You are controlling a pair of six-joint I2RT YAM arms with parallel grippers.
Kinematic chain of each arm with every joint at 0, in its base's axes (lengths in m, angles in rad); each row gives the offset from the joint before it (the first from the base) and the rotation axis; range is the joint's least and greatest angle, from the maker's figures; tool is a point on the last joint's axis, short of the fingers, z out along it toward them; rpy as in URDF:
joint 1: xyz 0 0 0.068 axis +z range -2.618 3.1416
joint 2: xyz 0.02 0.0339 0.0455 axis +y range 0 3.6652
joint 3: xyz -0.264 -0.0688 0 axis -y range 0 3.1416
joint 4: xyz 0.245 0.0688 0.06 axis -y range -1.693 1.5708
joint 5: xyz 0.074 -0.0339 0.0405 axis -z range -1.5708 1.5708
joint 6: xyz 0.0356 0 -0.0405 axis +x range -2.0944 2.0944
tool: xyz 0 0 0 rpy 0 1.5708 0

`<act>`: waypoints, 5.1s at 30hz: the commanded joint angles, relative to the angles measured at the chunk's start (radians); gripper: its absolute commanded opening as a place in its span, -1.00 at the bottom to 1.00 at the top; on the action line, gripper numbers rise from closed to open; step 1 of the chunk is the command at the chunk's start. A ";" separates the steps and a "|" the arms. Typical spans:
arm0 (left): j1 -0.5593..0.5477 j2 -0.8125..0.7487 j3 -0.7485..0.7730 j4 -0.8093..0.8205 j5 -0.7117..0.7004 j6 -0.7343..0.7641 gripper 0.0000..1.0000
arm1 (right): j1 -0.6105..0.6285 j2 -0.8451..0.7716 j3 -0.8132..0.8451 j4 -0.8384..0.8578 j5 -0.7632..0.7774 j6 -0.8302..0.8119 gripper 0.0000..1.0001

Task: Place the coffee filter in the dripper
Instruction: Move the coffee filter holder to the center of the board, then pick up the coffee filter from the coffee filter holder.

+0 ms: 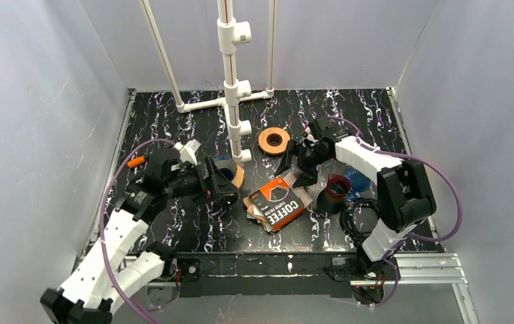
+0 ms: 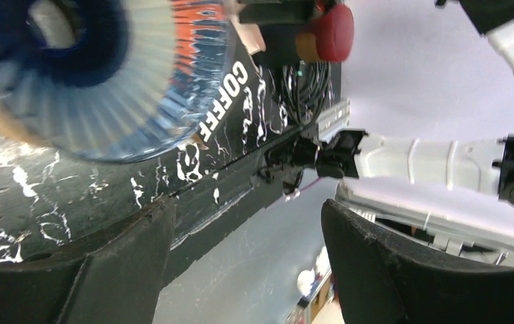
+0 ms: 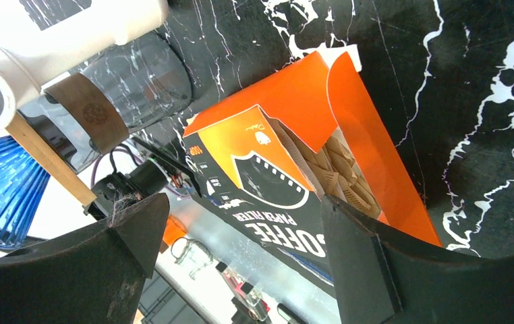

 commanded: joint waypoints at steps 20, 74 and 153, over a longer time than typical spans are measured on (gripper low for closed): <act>-0.356 0.147 0.170 -0.014 -0.254 0.164 0.37 | 0.104 0.127 0.146 -0.170 0.133 -0.251 0.31; -0.414 0.035 -0.002 0.127 -0.315 0.173 0.30 | 0.107 0.244 0.356 -0.403 0.296 -0.634 -0.97; -0.870 0.149 -0.362 0.553 -1.014 -0.125 0.42 | -0.112 0.017 0.143 -0.204 0.063 -0.438 0.53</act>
